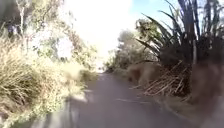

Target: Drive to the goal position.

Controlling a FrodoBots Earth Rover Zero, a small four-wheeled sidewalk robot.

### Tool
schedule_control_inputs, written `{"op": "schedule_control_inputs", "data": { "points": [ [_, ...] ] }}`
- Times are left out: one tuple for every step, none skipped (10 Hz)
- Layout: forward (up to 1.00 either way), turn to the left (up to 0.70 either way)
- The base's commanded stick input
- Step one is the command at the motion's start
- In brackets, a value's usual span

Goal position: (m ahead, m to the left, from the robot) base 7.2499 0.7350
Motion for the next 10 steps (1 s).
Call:
{"op": "schedule_control_inputs", "data": {
  "points": [
    [0.70,0.00],
    [0.70,0.00],
    [0.70,0.00],
    [0.70,0.00],
    [0.70,0.00],
    [0.70,0.00],
    [0.70,0.00],
    [0.70,0.00],
    [0.70,0.00],
    [0.70,0.00]
  ]
}}
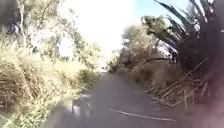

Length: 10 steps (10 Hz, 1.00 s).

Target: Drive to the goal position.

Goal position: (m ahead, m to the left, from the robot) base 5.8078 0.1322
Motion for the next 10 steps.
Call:
{"op": "schedule_control_inputs", "data": {
  "points": [
    [0.70,0.00],
    [0.70,0.00],
    [0.70,0.00],
    [0.70,0.00],
    [0.70,0.00],
    [0.70,0.00],
    [0.70,0.00],
    [0.70,0.00],
    [0.70,0.00],
    [0.70,0.00]
  ]
}}
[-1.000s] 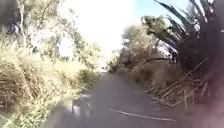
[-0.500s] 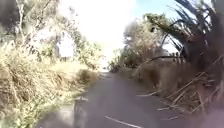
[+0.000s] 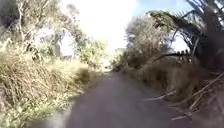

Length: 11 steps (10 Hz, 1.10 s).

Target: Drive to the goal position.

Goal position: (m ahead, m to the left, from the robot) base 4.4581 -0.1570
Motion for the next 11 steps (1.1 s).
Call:
{"op": "schedule_control_inputs", "data": {
  "points": [
    [0.70,0.00],
    [0.70,0.00],
    [0.70,0.00],
    [0.70,0.00],
    [0.70,0.00],
    [0.70,0.00],
    [0.70,0.00],
    [0.70,0.00],
    [0.70,0.00],
    [0.70,0.00],
    [0.70,0.00]
  ]
}}
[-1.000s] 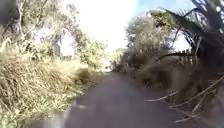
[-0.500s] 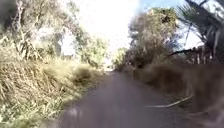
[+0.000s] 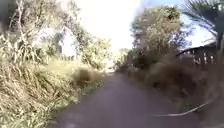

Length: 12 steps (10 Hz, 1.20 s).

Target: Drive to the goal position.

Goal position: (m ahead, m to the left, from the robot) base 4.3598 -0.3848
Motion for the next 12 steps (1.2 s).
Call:
{"op": "schedule_control_inputs", "data": {
  "points": [
    [0.70,0.00],
    [0.70,0.00],
    [0.70,0.00],
    [0.70,0.00],
    [0.70,0.00],
    [0.70,0.00],
    [0.70,0.00],
    [0.70,0.00],
    [0.70,0.00],
    [0.70,0.00],
    [0.70,0.00],
    [0.70,0.00]
  ]
}}
